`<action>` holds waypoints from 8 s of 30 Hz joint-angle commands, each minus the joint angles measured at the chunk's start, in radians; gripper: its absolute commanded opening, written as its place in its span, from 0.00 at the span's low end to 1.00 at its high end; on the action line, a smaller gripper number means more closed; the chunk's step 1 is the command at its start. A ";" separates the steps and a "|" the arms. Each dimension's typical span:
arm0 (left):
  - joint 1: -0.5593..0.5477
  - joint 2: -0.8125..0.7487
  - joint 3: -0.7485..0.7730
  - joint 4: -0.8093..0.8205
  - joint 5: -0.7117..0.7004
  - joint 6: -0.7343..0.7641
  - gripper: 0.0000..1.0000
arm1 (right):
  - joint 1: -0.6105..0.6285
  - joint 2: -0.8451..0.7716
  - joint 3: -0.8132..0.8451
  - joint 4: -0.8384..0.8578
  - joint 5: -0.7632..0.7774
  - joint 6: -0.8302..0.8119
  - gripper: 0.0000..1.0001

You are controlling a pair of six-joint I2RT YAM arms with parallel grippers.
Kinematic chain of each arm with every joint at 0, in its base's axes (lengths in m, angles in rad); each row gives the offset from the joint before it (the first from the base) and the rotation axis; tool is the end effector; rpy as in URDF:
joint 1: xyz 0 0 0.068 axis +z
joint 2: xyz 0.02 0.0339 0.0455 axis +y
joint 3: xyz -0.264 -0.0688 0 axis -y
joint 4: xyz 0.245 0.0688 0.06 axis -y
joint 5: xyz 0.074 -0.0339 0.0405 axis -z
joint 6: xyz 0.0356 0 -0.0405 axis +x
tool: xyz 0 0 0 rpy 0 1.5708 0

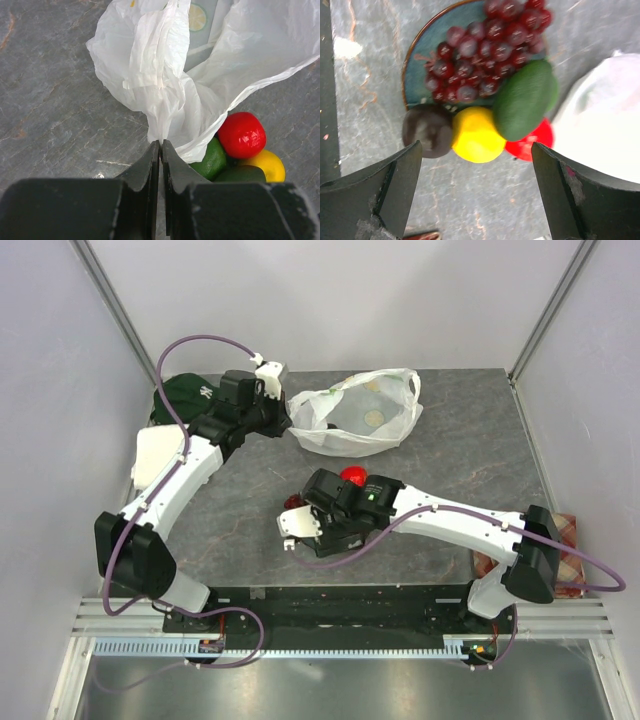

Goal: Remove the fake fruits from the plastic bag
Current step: Place the fake fruit on the plate, then adjust the plastic bag at the center of the board, then take out the fake fruit from the plastic bag, then place the fake fruit on the plate.

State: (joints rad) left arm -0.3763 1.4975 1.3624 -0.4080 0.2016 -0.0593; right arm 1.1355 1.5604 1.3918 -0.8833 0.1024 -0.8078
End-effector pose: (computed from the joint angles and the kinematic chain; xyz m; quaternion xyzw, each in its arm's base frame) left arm 0.3180 -0.1333 0.3470 0.1856 0.8478 -0.1912 0.4585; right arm 0.1395 0.2914 0.3005 -0.7897 0.5552 -0.0070 0.2608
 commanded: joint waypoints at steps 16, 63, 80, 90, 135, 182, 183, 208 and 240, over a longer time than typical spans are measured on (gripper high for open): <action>0.004 -0.028 0.018 0.005 0.097 -0.059 0.03 | -0.433 -0.001 0.203 0.320 -0.015 0.423 0.59; 0.016 -0.072 -0.221 -0.143 -0.042 -0.070 0.02 | -0.652 0.724 0.622 0.265 -0.650 0.433 0.98; 0.031 -0.063 -0.200 -0.155 -0.041 -0.053 0.02 | -0.614 0.849 0.705 0.403 -0.581 0.539 0.98; 0.036 -0.052 -0.203 -0.158 -0.030 -0.053 0.02 | -0.588 0.888 0.750 0.529 -0.558 0.656 0.98; 0.048 0.099 -0.034 -0.180 -0.197 0.039 0.02 | -0.918 0.271 0.105 0.439 -0.308 0.579 0.44; 0.030 0.173 -0.002 -0.176 -0.134 0.012 0.02 | -0.697 0.826 0.639 0.477 -0.237 0.650 0.85; 0.030 0.173 -0.002 -0.176 -0.133 0.012 0.02 | -0.695 0.820 0.641 0.478 -0.239 0.647 0.83; 0.028 0.199 0.096 -0.146 -0.122 0.012 0.02 | -0.711 0.164 0.181 0.366 -0.417 0.550 0.46; 0.096 0.175 0.434 -0.114 -0.004 -0.188 0.02 | -0.410 -0.171 0.006 -0.020 -0.429 0.267 0.52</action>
State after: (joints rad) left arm -0.2874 1.6936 1.7950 -0.5472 0.2089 -0.2123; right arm 0.6788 1.4376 1.4837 -0.8387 -0.4431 -0.3790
